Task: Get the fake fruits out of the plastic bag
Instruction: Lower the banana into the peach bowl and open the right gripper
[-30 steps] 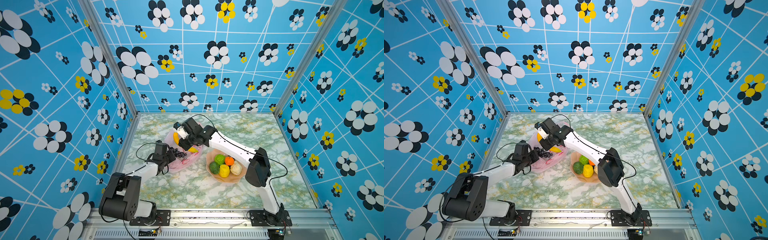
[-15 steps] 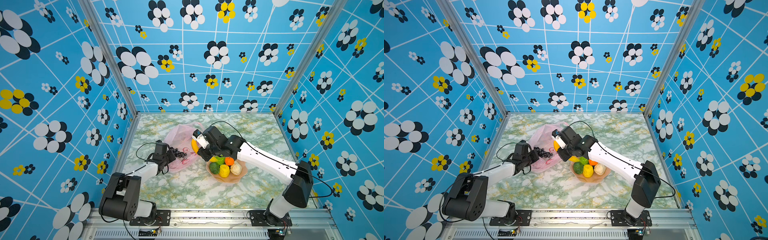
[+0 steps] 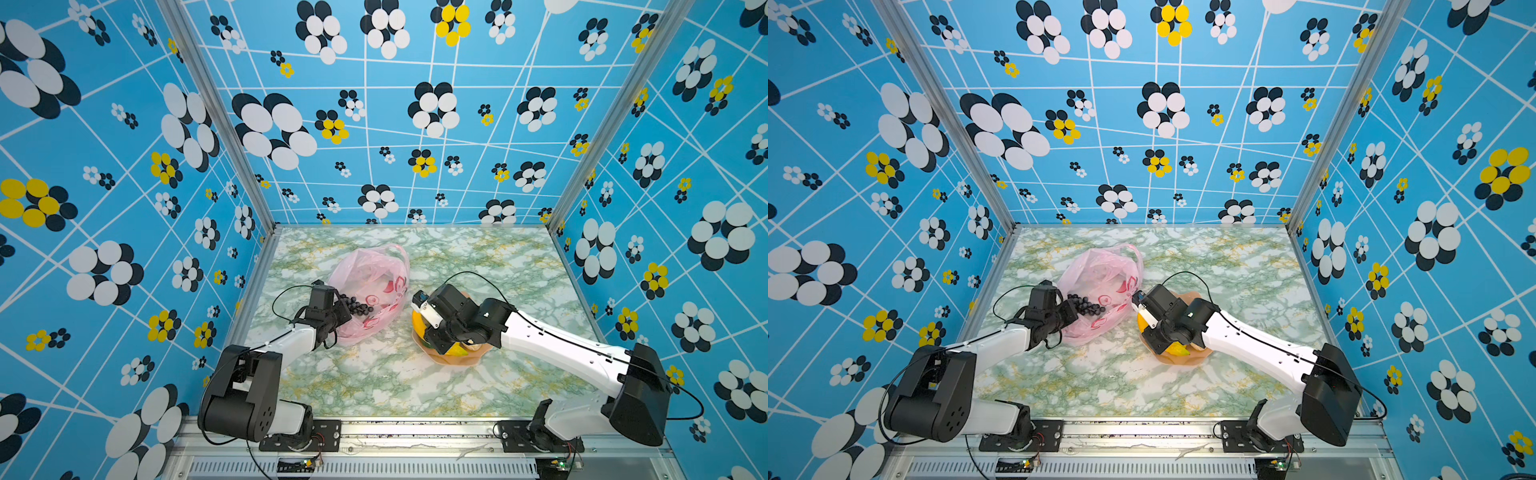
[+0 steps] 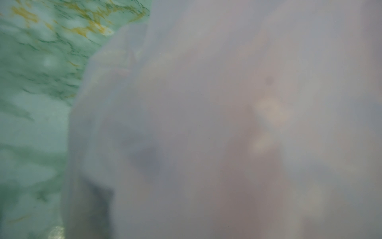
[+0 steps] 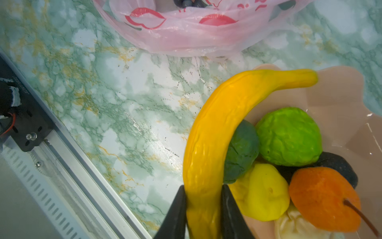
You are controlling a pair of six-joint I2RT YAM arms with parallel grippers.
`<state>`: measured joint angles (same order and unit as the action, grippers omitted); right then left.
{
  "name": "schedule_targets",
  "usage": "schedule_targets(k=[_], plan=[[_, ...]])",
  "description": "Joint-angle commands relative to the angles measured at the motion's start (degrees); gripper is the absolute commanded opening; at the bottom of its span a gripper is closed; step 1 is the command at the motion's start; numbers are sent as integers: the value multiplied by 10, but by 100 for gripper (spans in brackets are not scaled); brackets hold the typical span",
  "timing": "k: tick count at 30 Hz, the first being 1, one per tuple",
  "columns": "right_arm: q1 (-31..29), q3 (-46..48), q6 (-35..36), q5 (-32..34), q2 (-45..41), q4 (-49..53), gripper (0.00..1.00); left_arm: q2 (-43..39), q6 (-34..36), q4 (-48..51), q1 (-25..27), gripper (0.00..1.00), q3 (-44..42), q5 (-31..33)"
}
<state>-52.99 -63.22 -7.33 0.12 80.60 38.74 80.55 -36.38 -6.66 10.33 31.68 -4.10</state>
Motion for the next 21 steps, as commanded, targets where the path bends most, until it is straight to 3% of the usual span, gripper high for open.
schedule_targets(k=[1, 12, 21], plan=[[-6, 20, -12, 10, -16, 16, 19, 8, 11, 16, -7, 0, 12, 8], [-9, 39, 27, 32, -18, 39, 19, 10, 11, 15, -9, 0, 12, 4], [-12, 46, 37, 4, -10, 10, 19, 12, 10, 16, -11, 0, 13, 1]])
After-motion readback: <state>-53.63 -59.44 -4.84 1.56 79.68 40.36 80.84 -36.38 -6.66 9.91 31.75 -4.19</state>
